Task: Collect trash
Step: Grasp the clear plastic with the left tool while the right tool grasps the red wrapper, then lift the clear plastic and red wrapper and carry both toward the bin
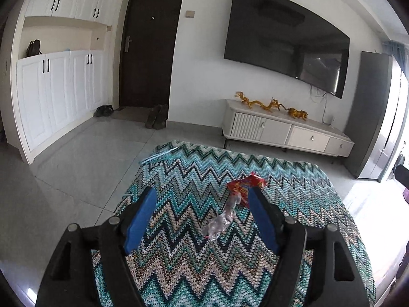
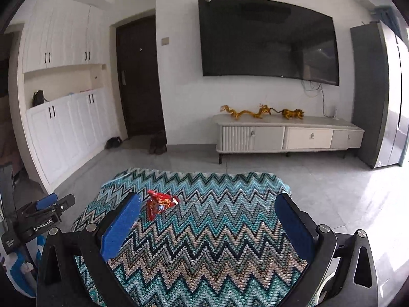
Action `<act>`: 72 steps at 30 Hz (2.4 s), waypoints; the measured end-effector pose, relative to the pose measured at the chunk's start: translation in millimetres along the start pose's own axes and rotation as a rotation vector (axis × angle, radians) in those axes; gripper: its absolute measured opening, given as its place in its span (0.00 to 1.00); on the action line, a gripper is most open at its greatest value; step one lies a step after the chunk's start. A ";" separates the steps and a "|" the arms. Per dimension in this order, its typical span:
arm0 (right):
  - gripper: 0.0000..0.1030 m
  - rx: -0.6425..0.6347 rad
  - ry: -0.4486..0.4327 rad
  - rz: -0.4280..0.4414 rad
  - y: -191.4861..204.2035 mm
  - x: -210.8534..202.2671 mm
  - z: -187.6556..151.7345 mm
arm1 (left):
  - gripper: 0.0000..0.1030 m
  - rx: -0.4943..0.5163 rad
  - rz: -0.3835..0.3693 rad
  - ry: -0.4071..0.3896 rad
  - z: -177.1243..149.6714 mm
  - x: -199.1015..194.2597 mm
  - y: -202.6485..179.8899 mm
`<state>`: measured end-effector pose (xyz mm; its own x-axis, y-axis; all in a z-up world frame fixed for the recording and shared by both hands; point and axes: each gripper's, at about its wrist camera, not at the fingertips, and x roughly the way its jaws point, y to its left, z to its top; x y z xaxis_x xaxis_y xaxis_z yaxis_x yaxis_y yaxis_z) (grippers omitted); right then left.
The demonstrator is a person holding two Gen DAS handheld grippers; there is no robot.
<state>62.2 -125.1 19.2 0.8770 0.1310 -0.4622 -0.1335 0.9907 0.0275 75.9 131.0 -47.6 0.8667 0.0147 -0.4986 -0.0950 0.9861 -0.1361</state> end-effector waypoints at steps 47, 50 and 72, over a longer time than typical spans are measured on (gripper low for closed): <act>0.57 0.132 0.455 0.334 71.0 315.9 -61.4 | 0.27 0.040 -0.248 0.386 -47.5 171.1 -1.7; 0.28 0.147 0.456 0.343 65.3 319.4 -64.0 | 0.20 0.043 -0.252 0.384 -50.0 168.8 -0.9; 0.14 0.109 0.241 0.228 -36.3 86.1 -58.7 | 0.16 0.101 -0.157 0.238 -35.8 63.4 -39.5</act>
<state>115.5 -152.0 -73.7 0.6943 0.3493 -0.6292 -0.2514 0.9370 0.2427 117.1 87.0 -104.5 0.7268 -0.1667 -0.6664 0.0908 0.9849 -0.1473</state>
